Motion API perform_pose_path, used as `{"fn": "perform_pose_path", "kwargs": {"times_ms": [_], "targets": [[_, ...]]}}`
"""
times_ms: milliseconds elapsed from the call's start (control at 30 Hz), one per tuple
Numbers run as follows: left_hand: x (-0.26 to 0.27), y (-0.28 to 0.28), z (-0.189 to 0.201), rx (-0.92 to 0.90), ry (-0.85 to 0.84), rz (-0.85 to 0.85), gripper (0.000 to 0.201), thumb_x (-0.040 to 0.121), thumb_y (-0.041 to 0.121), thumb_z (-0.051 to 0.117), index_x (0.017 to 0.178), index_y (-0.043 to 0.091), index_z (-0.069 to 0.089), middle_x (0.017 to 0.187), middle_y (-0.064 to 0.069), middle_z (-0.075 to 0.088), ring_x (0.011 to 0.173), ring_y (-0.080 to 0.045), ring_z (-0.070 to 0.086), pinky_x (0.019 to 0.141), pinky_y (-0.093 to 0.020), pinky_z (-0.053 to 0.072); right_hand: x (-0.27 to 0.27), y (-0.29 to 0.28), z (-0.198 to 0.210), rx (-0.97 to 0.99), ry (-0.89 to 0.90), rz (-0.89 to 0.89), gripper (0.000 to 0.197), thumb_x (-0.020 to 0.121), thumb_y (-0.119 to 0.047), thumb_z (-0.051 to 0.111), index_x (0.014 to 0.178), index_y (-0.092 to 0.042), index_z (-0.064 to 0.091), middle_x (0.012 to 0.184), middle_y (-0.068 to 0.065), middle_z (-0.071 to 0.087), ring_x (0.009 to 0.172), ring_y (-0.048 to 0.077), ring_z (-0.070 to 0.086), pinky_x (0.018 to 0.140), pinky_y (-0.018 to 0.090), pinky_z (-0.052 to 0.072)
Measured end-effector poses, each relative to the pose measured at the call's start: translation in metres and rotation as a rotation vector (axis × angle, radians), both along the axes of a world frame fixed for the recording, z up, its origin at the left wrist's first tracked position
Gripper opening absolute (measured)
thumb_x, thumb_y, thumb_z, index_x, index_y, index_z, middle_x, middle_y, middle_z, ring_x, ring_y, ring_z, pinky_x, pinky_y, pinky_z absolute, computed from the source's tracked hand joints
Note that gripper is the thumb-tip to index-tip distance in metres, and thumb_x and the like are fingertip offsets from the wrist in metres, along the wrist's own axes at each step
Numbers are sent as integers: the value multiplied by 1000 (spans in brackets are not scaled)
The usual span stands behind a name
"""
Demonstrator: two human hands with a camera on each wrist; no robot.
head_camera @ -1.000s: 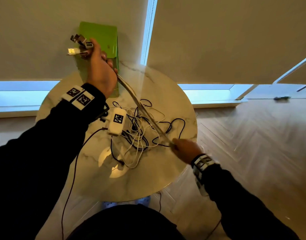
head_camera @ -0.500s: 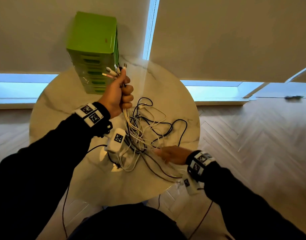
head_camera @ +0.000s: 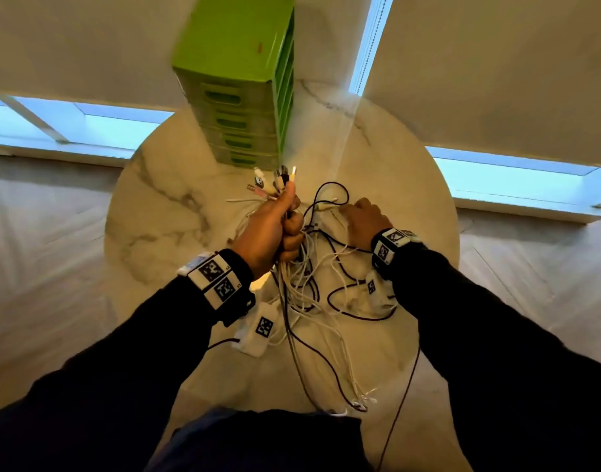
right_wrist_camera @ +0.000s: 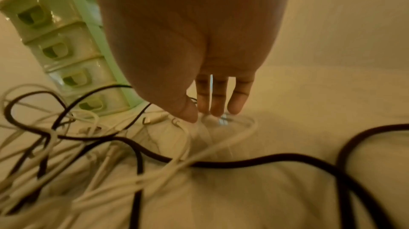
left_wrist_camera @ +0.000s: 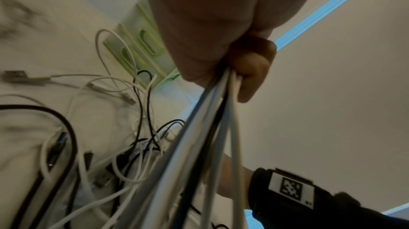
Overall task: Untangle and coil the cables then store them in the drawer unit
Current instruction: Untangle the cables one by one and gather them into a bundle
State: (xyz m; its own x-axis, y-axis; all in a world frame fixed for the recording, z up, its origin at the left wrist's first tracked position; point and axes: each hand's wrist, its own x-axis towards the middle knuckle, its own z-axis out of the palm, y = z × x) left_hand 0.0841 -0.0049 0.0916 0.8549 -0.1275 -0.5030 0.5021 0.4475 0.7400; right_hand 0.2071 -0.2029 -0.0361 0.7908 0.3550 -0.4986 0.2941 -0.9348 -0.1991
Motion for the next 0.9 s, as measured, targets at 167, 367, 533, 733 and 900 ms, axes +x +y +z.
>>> {"fn": "perform_pose_path", "kwargs": {"times_ms": [167,367,533,733,900], "targets": [[-6,7,-11,11,18,72,42,105,53,33,72,27,32,56,9,22,40,-6,16,41,-15,17,10,13,-16,36,-181,-60,50,92,-21,55,139,-13,40,136,16,40,117,42,46,85,48,44],[-7,5,-18,19,36,119,42,105,52,33,72,27,32,58,7,20,42,-7,15,43,-17,15,20,11,-17,23,-167,-87,39,100,-30,48,132,-8,45,134,18,44,118,42,48,89,47,41],[-1,-1,-23,82,20,105,41,106,51,36,72,28,32,62,6,20,45,-9,16,44,-18,17,27,-1,3,27,25,-3,19,103,-33,39,109,-15,44,111,20,57,106,40,56,80,43,41],[13,-13,-32,4,40,180,38,108,34,42,73,27,30,64,5,16,51,-9,14,44,-23,18,33,-29,79,557,104,-494,10,96,-25,49,91,-16,48,73,7,54,59,25,51,55,33,47],[16,-30,-23,-42,35,203,34,102,23,55,72,26,39,62,6,23,52,-9,21,55,-28,17,-13,-15,148,1164,113,-650,13,97,-5,39,91,-15,45,59,-7,36,50,10,31,51,28,32]]}}
